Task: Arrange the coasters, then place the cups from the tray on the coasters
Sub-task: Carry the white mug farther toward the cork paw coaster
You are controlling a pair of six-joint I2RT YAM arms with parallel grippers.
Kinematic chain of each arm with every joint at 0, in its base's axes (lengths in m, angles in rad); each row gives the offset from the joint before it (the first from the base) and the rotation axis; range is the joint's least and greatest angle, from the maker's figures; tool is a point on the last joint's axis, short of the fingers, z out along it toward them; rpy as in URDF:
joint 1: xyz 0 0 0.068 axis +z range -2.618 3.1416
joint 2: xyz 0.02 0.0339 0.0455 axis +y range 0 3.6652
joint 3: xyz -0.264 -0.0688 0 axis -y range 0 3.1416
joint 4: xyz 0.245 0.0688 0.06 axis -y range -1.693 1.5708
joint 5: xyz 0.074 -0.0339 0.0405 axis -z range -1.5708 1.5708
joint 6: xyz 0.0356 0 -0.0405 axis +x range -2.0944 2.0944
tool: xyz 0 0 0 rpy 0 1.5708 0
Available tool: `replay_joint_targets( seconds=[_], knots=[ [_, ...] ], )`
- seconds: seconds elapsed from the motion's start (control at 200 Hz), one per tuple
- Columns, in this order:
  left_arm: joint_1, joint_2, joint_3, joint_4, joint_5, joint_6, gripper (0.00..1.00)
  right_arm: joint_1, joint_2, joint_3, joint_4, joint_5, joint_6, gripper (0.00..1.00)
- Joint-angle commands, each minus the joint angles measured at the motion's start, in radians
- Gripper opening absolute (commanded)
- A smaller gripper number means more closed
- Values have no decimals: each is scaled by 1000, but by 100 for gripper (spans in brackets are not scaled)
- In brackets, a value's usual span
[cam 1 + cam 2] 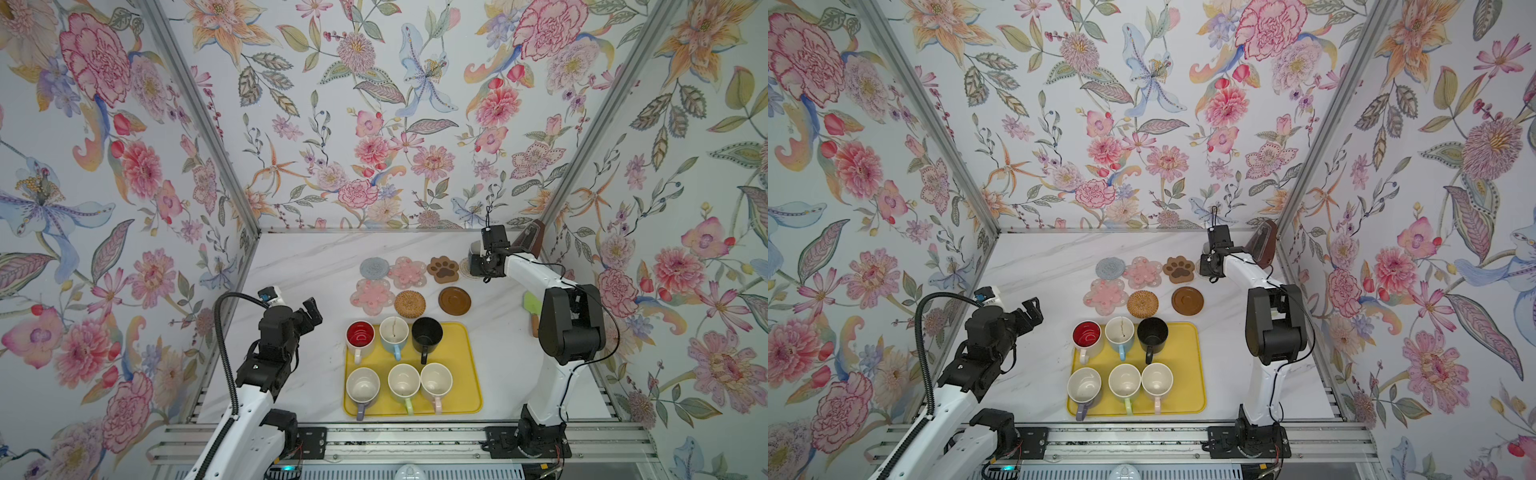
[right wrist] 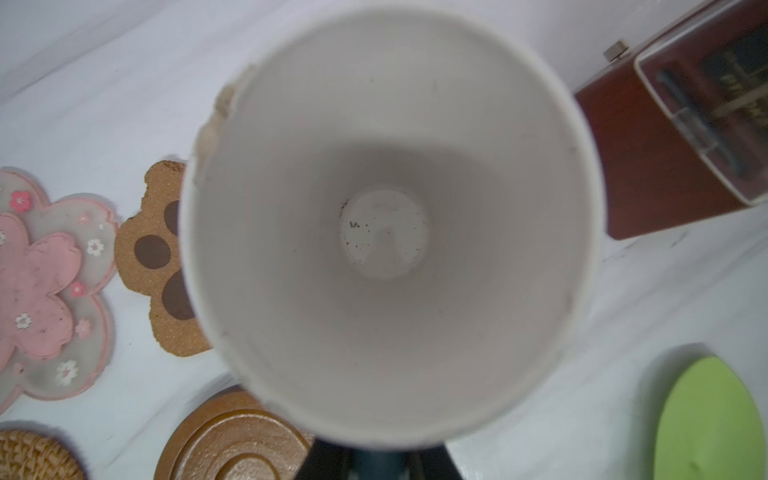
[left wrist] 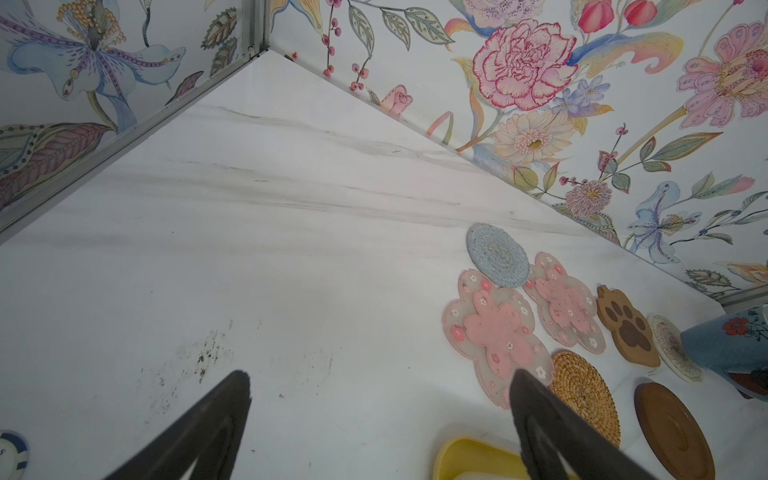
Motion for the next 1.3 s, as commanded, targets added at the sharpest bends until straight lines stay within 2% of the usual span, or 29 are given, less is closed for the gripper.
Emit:
replay_joint_targets(
  seconds=[0.0, 1.026, 1.196, 1.291],
  knots=[
    [9, -5, 10, -18, 2, -8, 99, -8, 11, 60, 51, -1, -17, 0],
    [13, 10, 24, -15, 4, -5, 99, -15, 67, 36, 87, -40, 8, 0],
    [13, 18, 28, -11, 6, -2, 99, -14, 55, 28, 87, -44, 16, 17],
    [14, 22, 34, -13, 6, 3, 99, -15, 42, 22, 87, -53, 21, 33]
  ],
)
